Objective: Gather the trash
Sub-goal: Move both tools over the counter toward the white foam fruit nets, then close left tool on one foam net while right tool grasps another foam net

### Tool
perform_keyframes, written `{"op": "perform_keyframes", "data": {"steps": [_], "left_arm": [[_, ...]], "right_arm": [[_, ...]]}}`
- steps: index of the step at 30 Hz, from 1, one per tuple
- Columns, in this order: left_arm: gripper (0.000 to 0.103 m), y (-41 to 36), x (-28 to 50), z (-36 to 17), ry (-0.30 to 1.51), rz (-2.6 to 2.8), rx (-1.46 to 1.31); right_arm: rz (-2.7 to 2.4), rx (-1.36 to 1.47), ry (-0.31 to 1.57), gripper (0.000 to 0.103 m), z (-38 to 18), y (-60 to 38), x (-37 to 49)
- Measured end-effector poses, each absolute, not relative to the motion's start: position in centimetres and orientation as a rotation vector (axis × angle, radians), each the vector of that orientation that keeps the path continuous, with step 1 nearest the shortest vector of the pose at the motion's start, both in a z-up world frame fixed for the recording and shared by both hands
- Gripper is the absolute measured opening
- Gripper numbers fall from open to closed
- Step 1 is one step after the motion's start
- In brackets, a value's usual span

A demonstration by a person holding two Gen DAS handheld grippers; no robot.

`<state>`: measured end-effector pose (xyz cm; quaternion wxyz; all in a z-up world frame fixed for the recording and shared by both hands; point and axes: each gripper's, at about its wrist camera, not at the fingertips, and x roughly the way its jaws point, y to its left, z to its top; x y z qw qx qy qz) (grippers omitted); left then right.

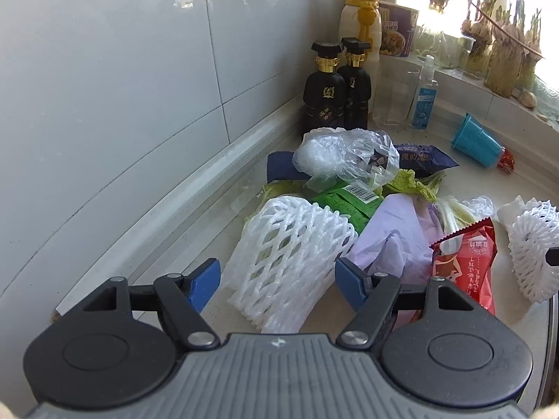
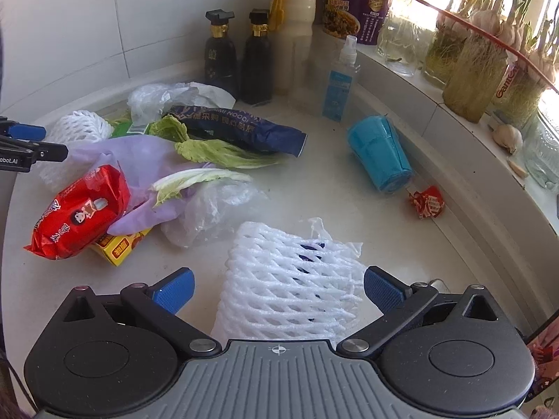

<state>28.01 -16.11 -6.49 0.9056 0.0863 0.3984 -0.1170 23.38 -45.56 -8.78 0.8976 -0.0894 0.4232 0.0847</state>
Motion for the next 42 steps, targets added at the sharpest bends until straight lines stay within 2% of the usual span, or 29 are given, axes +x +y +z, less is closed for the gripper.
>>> {"op": "perform_keyframes", "data": {"steps": [10,12,14,15,17,20,21,25,42], "left_arm": [[0.067,-16.3,29.3,-7.8,0.874,-0.265,0.218],[0.058,-16.4,29.3,-7.9,0.886,-0.274,0.207],[0.043,-16.5,29.1,-7.9,0.896,-0.285,0.193],[0.039,-16.6,29.0,-7.9,0.898,-0.287,0.188],[0.026,-16.8,28.7,-7.8,0.901,-0.287,0.182],[0.018,-17.3,28.1,-7.6,0.889,-0.287,0.187],[0.016,-17.5,27.9,-7.5,0.884,-0.282,0.193],[0.014,-17.5,27.2,-7.1,0.871,-0.277,0.177],[0.011,-15.0,23.5,-3.8,0.853,-0.33,0.007]], "right_arm": [[0.156,-0.175,0.924,0.103,-10.6,-45.7,24.9],[0.145,-0.165,0.931,0.103,-10.8,-45.9,25.2],[0.136,-0.147,0.941,0.102,-11.0,-46.1,25.5],[0.133,-0.136,0.946,0.1,-11.1,-46.3,25.6],[0.127,-0.117,0.947,0.095,-11.1,-46.5,25.7],[0.12,-0.087,0.939,0.082,-10.8,-47.0,25.6],[0.118,-0.077,0.937,0.075,-10.6,-47.1,25.5],[0.117,-0.062,0.917,0.069,-9.9,-47.2,24.9],[0.064,-0.059,0.778,0.067,-4.8,-46.2,19.5]]}}
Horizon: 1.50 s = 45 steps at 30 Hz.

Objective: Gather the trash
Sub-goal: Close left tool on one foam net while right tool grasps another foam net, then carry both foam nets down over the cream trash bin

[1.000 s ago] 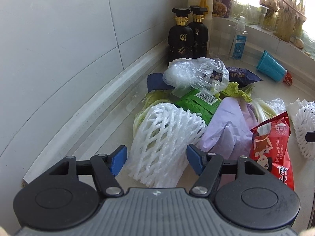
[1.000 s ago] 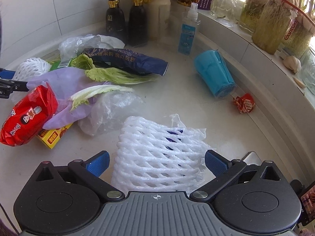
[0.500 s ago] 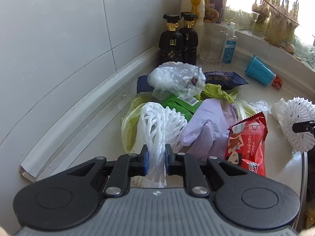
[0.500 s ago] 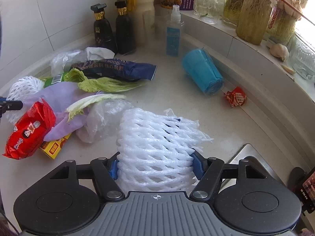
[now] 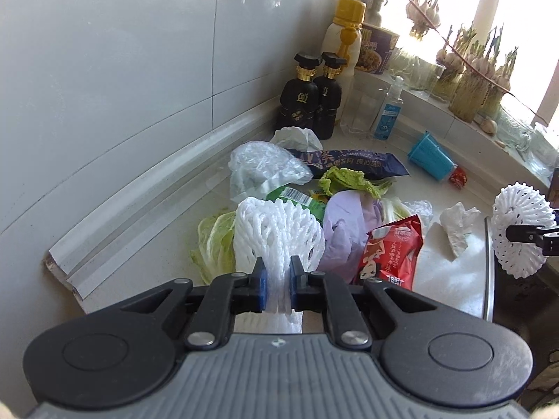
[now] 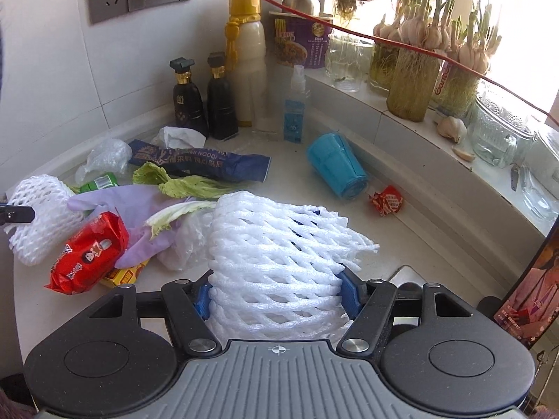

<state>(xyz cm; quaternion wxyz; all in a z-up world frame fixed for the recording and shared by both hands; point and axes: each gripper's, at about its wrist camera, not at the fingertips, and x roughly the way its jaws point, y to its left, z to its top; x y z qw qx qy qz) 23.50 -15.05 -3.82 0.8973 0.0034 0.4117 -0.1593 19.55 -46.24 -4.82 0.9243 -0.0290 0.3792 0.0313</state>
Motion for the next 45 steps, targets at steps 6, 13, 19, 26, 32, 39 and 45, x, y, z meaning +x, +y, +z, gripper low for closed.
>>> {"op": "perform_keyframes", "data": {"steps": [6,13,19,26,32,39,45], "left_arm": [[0.011,-15.3,21.8,-3.1,0.846,-0.392,-0.037],[0.011,-14.7,20.2,-2.2,0.814,-0.391,-0.106],[0.01,-13.3,19.0,-0.6,0.757,-0.384,-0.192],[0.01,-11.7,17.2,1.6,0.685,-0.364,-0.256],[0.01,-9.6,14.8,2.5,0.655,-0.299,-0.294],[0.01,-7.4,11.4,1.6,0.673,-0.207,-0.288],[0.011,-5.6,8.3,-0.1,0.717,-0.083,-0.226]], "right_arm": [[0.071,-0.046,0.752,0.067,-3.5,-45.6,17.7],[0.073,-0.041,0.711,0.067,-2.1,-44.8,15.5],[0.089,-0.023,0.677,0.067,-1.0,-44.2,14.4],[0.135,-0.005,0.632,0.067,0.5,-42.8,13.5],[0.216,-0.001,0.61,0.067,1.3,-40.1,12.4],[0.355,-0.026,0.631,0.067,0.4,-34.8,11.6],[0.488,-0.077,0.675,0.068,-1.6,-29.3,10.7]]}}
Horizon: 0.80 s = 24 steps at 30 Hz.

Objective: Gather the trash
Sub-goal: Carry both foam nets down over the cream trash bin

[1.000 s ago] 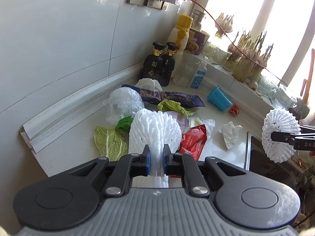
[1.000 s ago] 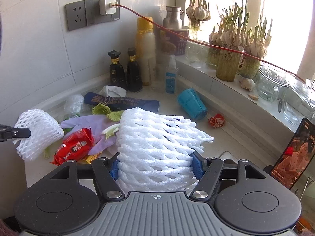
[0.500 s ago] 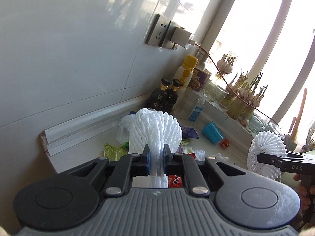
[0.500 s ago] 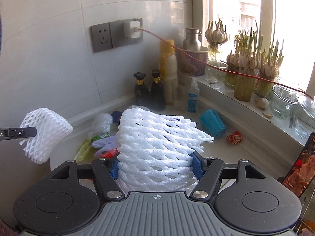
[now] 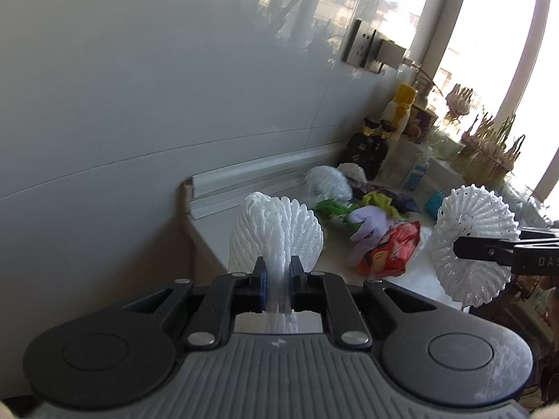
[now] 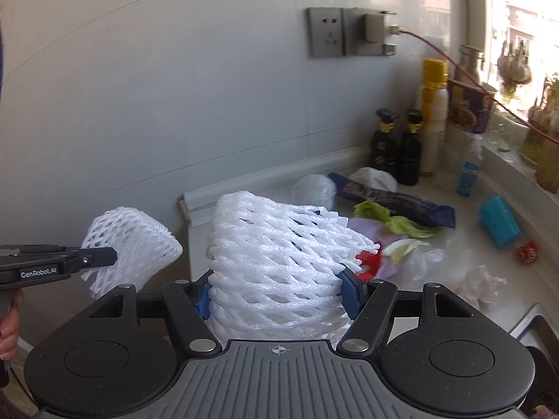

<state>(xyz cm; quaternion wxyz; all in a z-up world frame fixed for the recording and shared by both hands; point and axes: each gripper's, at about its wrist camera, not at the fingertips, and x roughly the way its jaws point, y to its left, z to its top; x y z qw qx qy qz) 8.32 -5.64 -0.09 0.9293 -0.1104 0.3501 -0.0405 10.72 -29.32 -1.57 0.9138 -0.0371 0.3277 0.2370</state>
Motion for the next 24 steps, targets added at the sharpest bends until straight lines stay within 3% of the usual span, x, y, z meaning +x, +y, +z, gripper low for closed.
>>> {"op": "perform_keyframes", "data": {"steps": [24], "left_arm": [[0.011,2.7,0.8,-14.2,0.923,0.171,-0.351]], "right_arm": [[0.842,-0.424,0.954,0.068,-17.3,-10.9,7.3]]}}
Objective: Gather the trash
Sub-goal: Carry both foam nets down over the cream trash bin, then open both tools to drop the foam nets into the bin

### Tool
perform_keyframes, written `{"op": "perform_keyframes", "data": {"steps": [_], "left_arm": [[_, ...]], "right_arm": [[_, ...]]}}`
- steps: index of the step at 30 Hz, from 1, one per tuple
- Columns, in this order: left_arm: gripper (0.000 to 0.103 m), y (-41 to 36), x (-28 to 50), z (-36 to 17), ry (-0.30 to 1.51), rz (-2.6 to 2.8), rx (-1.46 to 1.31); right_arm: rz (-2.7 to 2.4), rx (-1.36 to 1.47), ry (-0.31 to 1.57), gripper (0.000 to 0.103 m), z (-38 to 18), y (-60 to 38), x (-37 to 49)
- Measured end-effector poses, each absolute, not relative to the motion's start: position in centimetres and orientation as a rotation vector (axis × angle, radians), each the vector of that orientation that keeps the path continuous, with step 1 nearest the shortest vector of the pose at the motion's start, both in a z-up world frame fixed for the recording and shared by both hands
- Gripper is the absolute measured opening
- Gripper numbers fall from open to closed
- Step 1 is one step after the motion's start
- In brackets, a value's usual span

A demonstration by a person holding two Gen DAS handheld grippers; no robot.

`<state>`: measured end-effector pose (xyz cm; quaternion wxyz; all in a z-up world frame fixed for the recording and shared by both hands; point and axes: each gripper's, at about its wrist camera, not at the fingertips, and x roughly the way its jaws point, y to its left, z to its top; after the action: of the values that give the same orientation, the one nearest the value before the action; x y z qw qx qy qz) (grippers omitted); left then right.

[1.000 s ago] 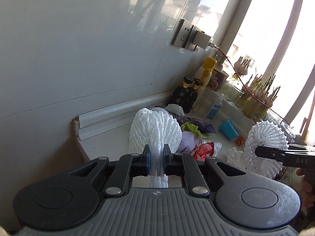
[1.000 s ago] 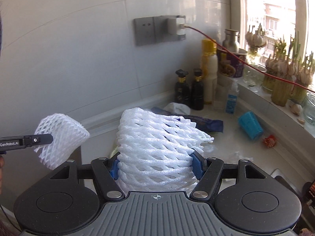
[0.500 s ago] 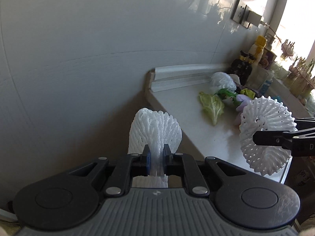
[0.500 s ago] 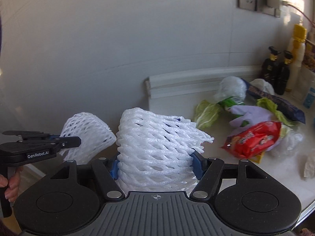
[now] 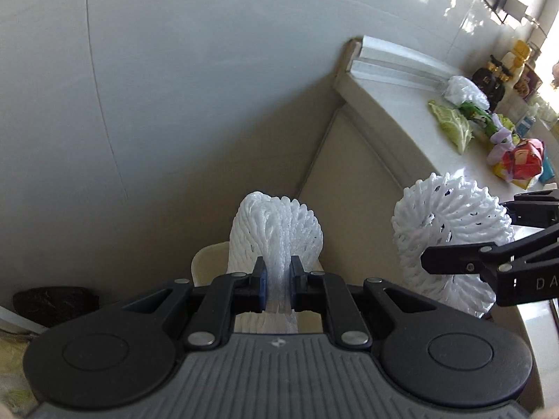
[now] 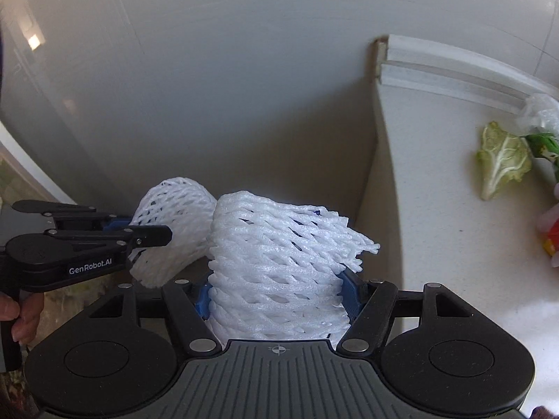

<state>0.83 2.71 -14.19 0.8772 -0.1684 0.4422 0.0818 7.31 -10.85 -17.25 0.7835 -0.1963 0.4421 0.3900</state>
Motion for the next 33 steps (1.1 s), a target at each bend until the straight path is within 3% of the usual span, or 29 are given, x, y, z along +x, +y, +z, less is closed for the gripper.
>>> {"op": "perform_keyframes", "data": {"steps": [14,25,27,29,33], "left_arm": [[0.012,4.4,3.6,-22.7,1.025,0.209,-0.47],[0.013,3.9,5.3,-24.3,1.088,0.216,-0.494],[0.018,4.1,5.5,-24.3,1.098,0.212,-0.494],[0.034,4.4,5.6,-24.5,1.114,0.213,-0.497],[0.049,4.7,5.3,-24.7,1.135,0.206,-0.498]], "right_arm": [[0.878,-0.565,1.0,0.07,-25.2,-4.8,8.8],[0.851,-0.643,1.003,0.071,-27.5,-3.8,9.2],[0.844,-0.647,1.003,0.072,-27.6,-3.5,9.5],[0.833,-0.647,1.01,0.078,-27.7,-3.5,9.8],[0.838,-0.611,1.03,0.089,-27.4,-3.7,10.0]]}}
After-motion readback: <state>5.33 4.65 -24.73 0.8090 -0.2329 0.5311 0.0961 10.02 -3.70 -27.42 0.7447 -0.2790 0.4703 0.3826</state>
